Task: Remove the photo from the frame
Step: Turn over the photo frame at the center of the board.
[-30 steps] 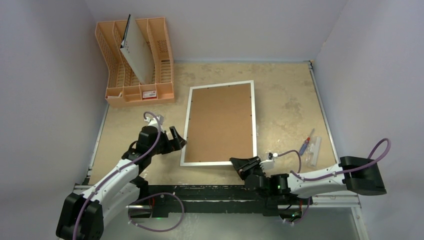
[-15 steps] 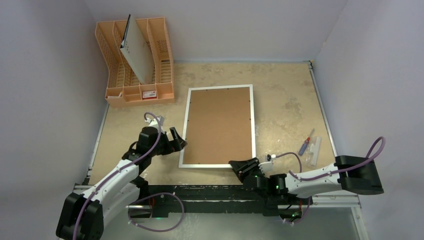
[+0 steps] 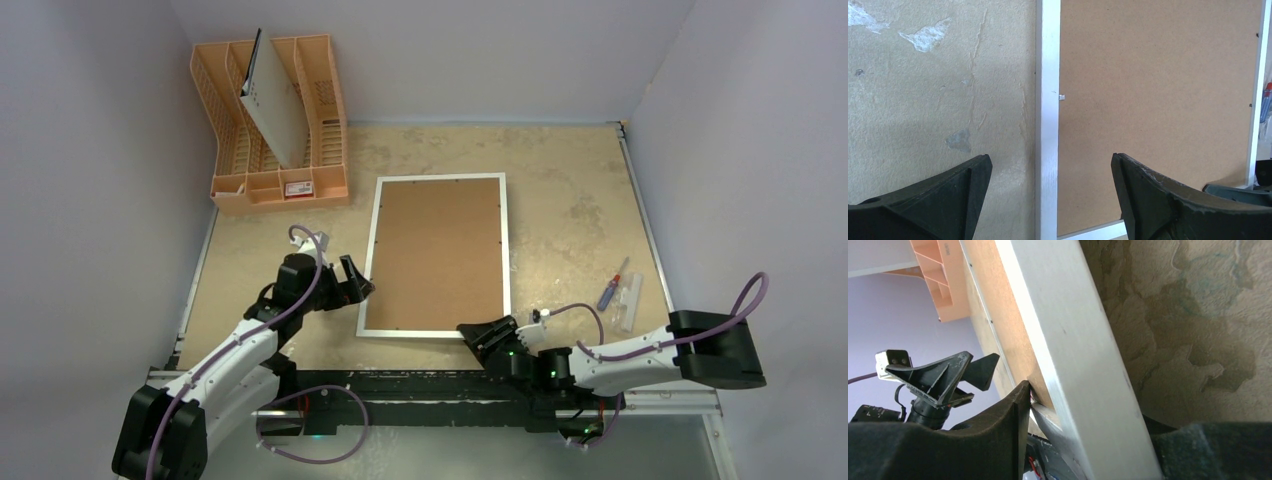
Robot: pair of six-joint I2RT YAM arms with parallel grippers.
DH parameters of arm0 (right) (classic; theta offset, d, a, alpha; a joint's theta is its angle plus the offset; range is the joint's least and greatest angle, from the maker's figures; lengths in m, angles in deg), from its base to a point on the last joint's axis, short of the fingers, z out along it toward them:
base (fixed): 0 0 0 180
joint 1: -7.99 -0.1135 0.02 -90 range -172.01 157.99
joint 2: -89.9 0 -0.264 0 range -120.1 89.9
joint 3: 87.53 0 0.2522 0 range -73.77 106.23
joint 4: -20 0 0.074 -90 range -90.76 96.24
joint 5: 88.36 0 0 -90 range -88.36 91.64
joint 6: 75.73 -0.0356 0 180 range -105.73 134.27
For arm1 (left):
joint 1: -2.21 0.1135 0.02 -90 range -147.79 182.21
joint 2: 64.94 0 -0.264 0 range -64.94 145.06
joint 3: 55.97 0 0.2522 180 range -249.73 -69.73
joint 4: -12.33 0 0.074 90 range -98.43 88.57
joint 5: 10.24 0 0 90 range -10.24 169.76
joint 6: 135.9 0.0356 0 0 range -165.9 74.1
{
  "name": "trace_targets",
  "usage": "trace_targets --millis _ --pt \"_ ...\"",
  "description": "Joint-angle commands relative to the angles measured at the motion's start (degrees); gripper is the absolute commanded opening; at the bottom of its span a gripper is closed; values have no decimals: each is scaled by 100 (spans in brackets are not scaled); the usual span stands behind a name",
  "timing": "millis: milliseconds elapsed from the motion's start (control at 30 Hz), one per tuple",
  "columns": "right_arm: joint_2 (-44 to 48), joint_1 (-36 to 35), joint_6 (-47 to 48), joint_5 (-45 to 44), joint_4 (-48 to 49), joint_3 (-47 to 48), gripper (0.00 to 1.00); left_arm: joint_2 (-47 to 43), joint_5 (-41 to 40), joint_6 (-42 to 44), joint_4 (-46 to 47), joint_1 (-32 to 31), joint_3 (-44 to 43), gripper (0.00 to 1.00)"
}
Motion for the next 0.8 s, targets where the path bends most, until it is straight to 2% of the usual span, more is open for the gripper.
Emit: trace_targets --millis 0,567,767 --pt "-47 -58 -449 409 -1082 100 46 -15 105 60 146 -18 49 95" --pt "1102 -59 -187 301 -1802 101 64 116 176 70 269 -18 90 95" --pt "1269 -58 -188 337 -2389 376 69 116 108 91 195 -18 66 95"
